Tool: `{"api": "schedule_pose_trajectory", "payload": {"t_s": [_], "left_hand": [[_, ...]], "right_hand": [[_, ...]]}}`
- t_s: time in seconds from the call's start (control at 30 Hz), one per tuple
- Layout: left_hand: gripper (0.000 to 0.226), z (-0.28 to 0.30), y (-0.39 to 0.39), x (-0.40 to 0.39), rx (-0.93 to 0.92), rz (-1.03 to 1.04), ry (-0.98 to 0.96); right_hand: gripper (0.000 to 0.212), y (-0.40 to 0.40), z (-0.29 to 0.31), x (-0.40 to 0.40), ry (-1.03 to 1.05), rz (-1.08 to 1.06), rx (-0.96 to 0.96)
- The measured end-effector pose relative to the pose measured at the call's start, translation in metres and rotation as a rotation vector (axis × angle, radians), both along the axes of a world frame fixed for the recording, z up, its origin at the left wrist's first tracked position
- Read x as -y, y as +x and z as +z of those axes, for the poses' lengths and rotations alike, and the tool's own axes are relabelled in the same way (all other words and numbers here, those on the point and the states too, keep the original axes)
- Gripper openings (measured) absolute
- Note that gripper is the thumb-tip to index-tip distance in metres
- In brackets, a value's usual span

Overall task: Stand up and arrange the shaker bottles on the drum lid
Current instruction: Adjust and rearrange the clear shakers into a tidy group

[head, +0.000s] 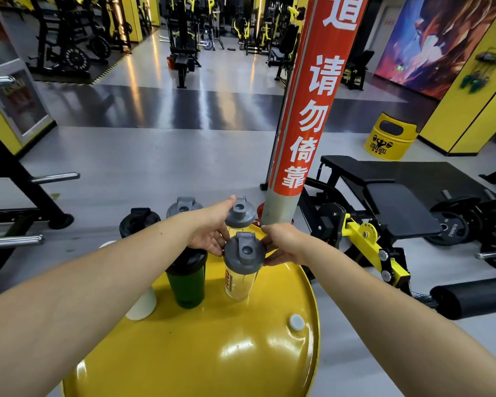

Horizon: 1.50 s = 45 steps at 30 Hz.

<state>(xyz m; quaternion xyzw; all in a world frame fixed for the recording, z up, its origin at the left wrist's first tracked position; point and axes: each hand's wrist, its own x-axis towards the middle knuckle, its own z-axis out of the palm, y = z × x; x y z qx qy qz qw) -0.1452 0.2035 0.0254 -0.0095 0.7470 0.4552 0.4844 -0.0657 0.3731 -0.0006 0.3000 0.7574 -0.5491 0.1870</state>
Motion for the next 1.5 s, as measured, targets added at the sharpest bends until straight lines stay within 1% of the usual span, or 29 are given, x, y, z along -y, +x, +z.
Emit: {"api": "schedule_pose_trajectory", "payload": {"t_s": [0.33, 0.67, 0.77, 0.83, 0.97, 1.07, 1.13, 1.2, 1.3, 1.33, 1.4, 1.5], "left_hand": [[0.112, 0.001, 0.001, 0.000, -0.037, -0.016, -0.037], [0.112, 0.002, 0.004, -0.001, -0.046, -0.003, -0.039], [0.105, 0.005, 0.009, -0.004, -0.090, 0.027, -0.019], [0.099, 0.007, 0.010, -0.005, -0.133, 0.059, 0.001], [0.092, 0.014, 0.006, 0.002, -0.181, 0.145, 0.105], [0.085, 0.024, -0.001, 0.019, -0.245, 0.190, 0.175], [0.077, 0.026, -0.005, 0.036, -0.302, 0.247, 0.193], [0.067, 0.024, -0.010, 0.057, -0.364, 0.320, 0.184], [0.057, 0.016, -0.016, 0.086, -0.421, 0.392, 0.140], [0.056, 0.013, -0.018, 0.095, -0.424, 0.406, 0.126], [0.057, 0.008, -0.019, 0.110, -0.419, 0.424, 0.096], [0.062, -0.001, -0.012, 0.124, -0.373, 0.391, 0.022]], "right_hand": [[0.049, 0.001, 0.002, 0.003, 0.003, 0.008, -0.006], [0.054, 0.002, 0.004, 0.003, 0.034, 0.014, 0.024], [0.056, 0.001, 0.006, 0.003, 0.087, 0.039, 0.034], [0.055, -0.001, 0.009, 0.003, 0.138, 0.054, 0.005], [0.041, -0.009, 0.018, 0.006, 0.207, 0.025, -0.133], [0.028, -0.015, 0.031, 0.015, 0.185, 0.000, -0.273], [0.030, -0.016, 0.040, 0.027, 0.145, 0.015, -0.340], [0.029, -0.015, 0.048, 0.041, 0.148, 0.069, -0.354], [0.019, -0.015, 0.056, 0.067, 0.084, 0.161, -0.302], [0.022, -0.015, 0.055, 0.075, 0.079, 0.178, -0.285], [0.036, -0.016, 0.051, 0.088, 0.083, 0.197, -0.248], [0.041, -0.016, 0.044, 0.104, 0.098, 0.211, -0.181]]}}
